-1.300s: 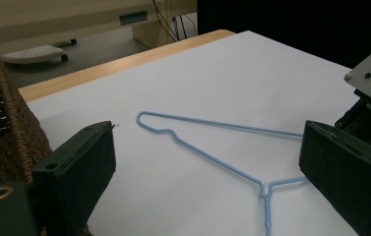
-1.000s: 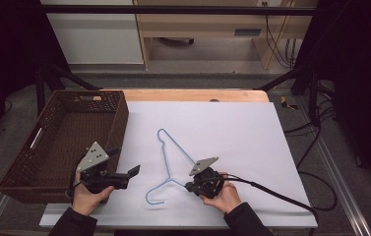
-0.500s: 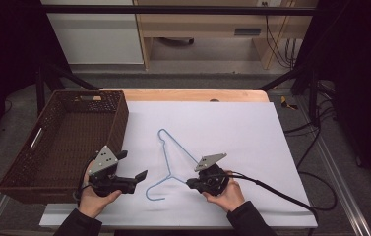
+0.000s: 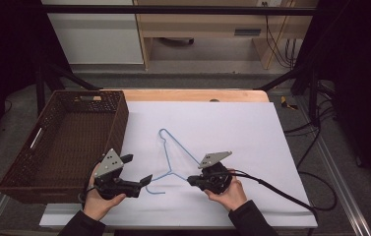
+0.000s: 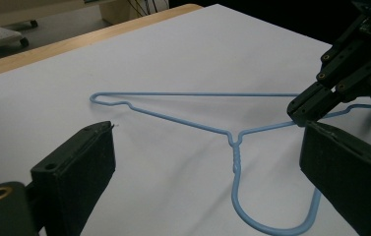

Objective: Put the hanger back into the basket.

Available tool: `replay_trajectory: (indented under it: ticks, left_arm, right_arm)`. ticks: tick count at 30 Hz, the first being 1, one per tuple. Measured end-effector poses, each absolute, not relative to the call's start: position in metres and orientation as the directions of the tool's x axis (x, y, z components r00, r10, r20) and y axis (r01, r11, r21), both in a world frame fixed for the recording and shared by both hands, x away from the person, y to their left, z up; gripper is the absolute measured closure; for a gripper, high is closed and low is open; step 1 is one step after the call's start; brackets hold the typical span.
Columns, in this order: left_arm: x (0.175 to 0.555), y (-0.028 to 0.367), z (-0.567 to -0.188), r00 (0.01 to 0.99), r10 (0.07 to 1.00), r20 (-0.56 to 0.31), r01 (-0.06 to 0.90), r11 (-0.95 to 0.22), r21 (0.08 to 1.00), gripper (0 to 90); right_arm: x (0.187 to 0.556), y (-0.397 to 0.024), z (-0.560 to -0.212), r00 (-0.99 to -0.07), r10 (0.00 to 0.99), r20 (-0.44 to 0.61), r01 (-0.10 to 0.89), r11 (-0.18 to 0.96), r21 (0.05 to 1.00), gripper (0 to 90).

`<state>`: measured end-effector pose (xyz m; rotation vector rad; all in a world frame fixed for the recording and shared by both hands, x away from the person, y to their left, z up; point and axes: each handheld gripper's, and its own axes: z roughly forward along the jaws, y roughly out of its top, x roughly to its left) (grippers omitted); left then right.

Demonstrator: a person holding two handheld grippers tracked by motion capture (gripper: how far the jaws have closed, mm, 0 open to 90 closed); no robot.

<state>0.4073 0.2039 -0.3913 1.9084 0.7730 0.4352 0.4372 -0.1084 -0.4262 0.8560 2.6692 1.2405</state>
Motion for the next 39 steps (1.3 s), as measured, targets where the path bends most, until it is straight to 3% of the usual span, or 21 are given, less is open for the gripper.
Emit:
replay_trajectory:
  ticks: [13, 24, 31, 39]
  left_arm:
    - [0.395, 0.21, -0.395, 0.737, 0.674, -0.046, 0.326, -0.295, 0.898, 5.0]
    - [0.395, 0.191, -0.413, 0.754, 0.654, -0.054, 0.356, -0.339, 0.871, 7.4]
    - [0.405, 0.173, -0.425, 0.758, 0.651, -0.043, 0.363, -0.365, 0.857, 14.7]
    - [0.419, 0.158, -0.43, 0.756, 0.651, -0.064, 0.359, -0.331, 0.873, 33.9]
  right_arm:
    - [0.438, -0.118, -0.419, -0.828, 0.533, 0.175, 0.458, 0.463, 0.759, 87.8]
    - [0.439, -0.121, -0.418, -0.822, 0.536, 0.19, 0.463, 0.438, 0.771, 87.8]
    - [0.439, -0.121, -0.418, -0.822, 0.536, 0.192, 0.463, 0.432, 0.774, 87.8]
    - [0.439, -0.121, -0.417, -0.822, 0.535, 0.196, 0.462, 0.424, 0.779, 87.7]
